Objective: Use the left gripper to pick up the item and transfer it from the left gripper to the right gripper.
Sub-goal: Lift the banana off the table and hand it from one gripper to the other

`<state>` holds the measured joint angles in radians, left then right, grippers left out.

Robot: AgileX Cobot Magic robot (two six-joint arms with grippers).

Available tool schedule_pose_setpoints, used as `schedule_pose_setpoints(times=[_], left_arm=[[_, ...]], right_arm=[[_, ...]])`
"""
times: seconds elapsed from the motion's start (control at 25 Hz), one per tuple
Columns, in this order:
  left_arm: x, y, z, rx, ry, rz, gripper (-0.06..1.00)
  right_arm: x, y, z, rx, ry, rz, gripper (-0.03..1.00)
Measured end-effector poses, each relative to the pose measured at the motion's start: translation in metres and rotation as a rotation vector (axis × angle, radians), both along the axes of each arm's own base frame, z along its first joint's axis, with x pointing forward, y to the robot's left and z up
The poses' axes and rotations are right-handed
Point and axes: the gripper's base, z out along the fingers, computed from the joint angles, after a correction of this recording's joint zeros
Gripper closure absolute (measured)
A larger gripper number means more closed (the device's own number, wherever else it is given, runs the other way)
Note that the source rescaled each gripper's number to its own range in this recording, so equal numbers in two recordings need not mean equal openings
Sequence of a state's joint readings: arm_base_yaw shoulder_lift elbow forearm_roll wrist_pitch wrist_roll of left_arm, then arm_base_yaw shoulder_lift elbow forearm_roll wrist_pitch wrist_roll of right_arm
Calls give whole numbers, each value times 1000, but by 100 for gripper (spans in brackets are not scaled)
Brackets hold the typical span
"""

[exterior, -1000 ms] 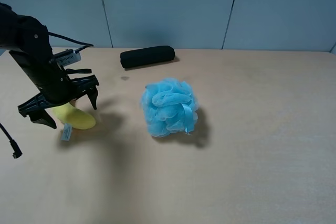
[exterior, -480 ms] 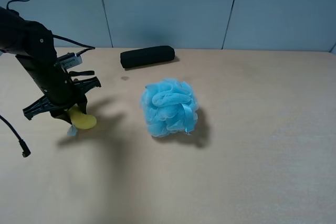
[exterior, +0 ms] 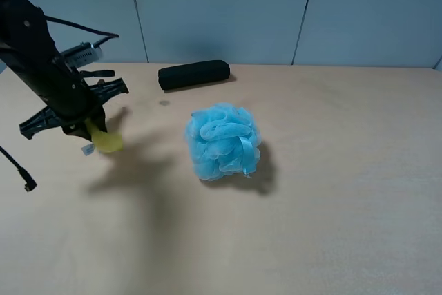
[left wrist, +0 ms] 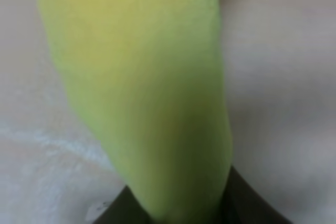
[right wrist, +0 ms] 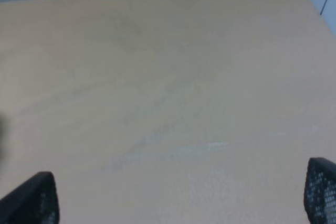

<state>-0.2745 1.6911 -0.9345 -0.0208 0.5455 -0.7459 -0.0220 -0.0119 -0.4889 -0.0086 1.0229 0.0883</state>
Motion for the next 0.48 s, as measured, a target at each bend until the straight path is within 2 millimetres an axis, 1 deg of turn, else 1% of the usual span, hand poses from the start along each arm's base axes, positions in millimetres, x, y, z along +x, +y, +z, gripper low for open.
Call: schedule_pose_setpoints(times=[0.24, 0.4, 0.48], left_arm=[[-13, 3, 40, 29, -15, -180, 94], [-16, 3, 66, 51, -41, -317, 94], [-15, 3, 79, 67, -42, -416, 94]], right_arm=[[0, 0, 0, 0, 0, 0, -3], [0, 0, 0, 0, 0, 0, -3], [0, 0, 0, 0, 0, 0, -3]])
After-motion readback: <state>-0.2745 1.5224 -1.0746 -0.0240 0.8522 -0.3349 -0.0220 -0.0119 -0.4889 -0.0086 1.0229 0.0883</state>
